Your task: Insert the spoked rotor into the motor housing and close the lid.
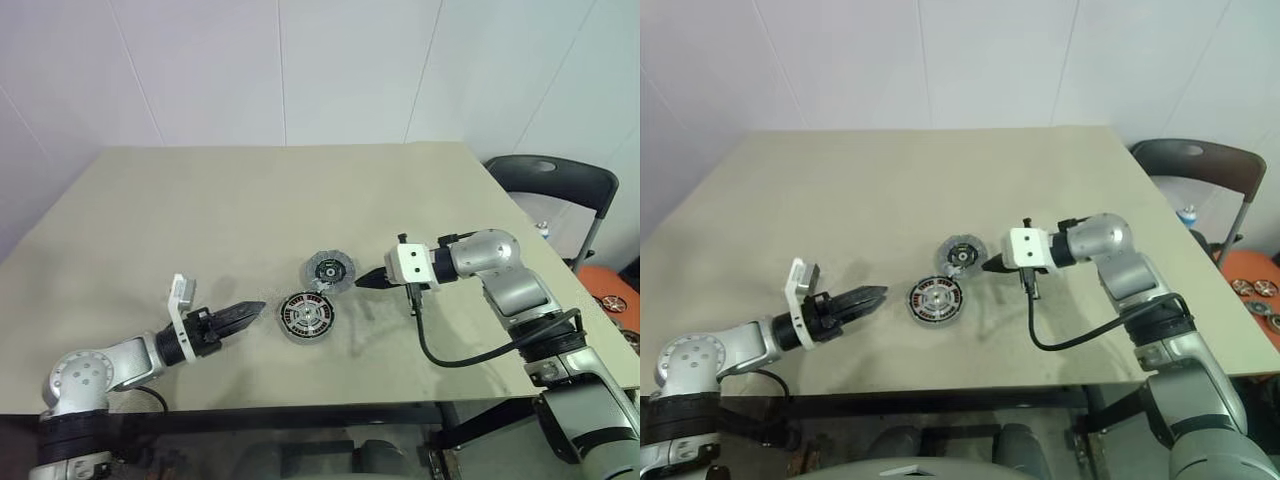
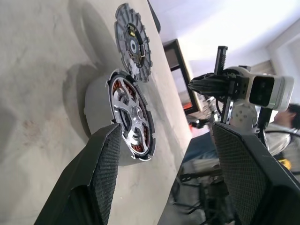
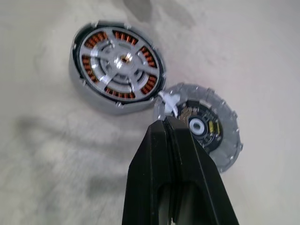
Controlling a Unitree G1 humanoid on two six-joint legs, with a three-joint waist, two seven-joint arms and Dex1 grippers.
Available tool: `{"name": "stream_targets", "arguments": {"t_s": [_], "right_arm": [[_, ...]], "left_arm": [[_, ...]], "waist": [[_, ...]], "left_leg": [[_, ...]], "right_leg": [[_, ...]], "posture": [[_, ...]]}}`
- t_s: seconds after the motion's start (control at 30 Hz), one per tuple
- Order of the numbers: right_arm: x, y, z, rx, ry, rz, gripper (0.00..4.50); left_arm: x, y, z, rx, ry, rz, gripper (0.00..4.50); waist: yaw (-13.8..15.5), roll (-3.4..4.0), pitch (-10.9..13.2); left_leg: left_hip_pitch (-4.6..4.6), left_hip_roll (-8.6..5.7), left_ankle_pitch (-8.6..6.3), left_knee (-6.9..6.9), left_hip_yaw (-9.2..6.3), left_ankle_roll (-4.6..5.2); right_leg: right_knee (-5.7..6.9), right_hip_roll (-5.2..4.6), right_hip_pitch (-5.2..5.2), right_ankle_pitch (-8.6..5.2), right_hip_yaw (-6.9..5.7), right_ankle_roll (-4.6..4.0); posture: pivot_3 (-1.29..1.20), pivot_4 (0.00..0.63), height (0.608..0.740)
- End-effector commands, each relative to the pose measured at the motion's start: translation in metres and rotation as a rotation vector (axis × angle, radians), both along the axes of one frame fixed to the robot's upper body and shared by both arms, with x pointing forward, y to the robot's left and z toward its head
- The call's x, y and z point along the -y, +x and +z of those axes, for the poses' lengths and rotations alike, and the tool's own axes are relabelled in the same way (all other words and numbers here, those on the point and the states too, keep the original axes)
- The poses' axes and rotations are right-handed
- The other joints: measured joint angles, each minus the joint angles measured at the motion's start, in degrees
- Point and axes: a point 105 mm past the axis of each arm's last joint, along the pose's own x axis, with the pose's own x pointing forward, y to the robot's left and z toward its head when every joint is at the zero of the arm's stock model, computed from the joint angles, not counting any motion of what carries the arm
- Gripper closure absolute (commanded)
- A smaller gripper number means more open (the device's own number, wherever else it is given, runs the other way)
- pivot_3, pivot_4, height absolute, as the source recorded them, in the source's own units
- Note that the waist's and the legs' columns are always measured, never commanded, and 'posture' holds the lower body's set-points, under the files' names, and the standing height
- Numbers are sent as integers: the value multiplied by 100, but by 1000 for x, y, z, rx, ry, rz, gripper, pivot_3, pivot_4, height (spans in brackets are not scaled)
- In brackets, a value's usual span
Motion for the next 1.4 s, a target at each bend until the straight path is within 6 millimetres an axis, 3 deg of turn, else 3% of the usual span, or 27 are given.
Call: {"name": "stream_targets", "arguments": {"t_s": [0.03,0.17,0.4,0.5,0.67,0.83,0.9,0.97,1.1,1.17,1.23,1.3,1.4], "right_arm": [[-20,3,25,51,83,35,4500],[-35,0,15,29,49,103,4500],[-53,5,3,4,30,173,4500],[-60,8,2,-8,43,176,4500],[-40,32,6,-44,69,37,4500],[-15,41,27,-148,180,-69,4500],[-5,51,23,-133,176,-150,4500],[5,50,20,-143,150,-160,4500],[14,32,26,-27,-14,-21,4500],[14,26,30,223,-201,139,4500],[1,14,42,469,-348,385,4500],[-14,3,51,585,-380,562,4500],[-26,-7,41,685,-437,769,4500]], "left_arm": [[-7,2,22,283,262,-64,1217],[-20,12,45,597,499,-117,1217],[-27,-1,20,786,738,-370,1217],[-22,5,24,834,721,-355,1217],[-7,5,32,863,639,-314,1217],[-10,2,25,836,644,-309,1217],[-9,3,24,824,627,-306,1217],[-7,4,26,821,615,-298,1217],[-8,2,27,819,620,-320,1217],[-9,-2,27,835,638,-365,1217],[-9,-6,25,861,673,-421,1217],[-7,-6,24,875,680,-438,1217],[-2,-2,23,886,668,-429,1217]], "waist": [[-21,1,1],[1,14,5],[-13,26,13],[-14,26,12],[-1,25,12],[-7,27,13],[-40,27,13],[-33,27,13],[8,35,18],[0,38,20],[-28,46,25],[-121,60,34],[-158,49,29]], "left_leg": [[-2,1,-1,-4,1,-3],[-2,1,-3,-19,9,-23],[-7,0,-8,-34,17,-16],[-12,2,-7,-38,18,-13],[-13,3,-2,-37,17,-3],[-12,5,0,-35,17,4],[-6,8,0,-35,18,4],[-2,9,0,-31,18,3],[-5,8,1,-22,19,5],[-6,5,1,-20,21,6],[-4,5,1,-19,25,7],[-1,7,2,-16,35,8],[14,22,3,-11,31,8]], "right_leg": [[1,0,-4,0,2,0],[-4,-2,-14,1,-2,-7],[-41,-8,-20,9,-4,-18],[-39,-6,-20,10,-5,-16],[-37,-8,-15,11,-10,-14],[-33,-8,-17,16,-10,-6],[-26,-7,-16,14,-10,-10],[-13,-6,-16,12,-11,-13],[-9,-7,-17,12,-13,-13],[-10,-7,-17,12,-18,-12],[-9,0,-15,12,-20,-9],[-3,16,-17,12,-16,-7],[4,38,0,21,-15,10]], "posture": [[0,0,740],[0,0,740],[0,0,740],[0,0,740],[0,0,740],[0,0,740],[0,0,740],[0,0,740],[0,0,740],[0,0,740],[0,0,740],[0,0,740],[0,0,740]]}}
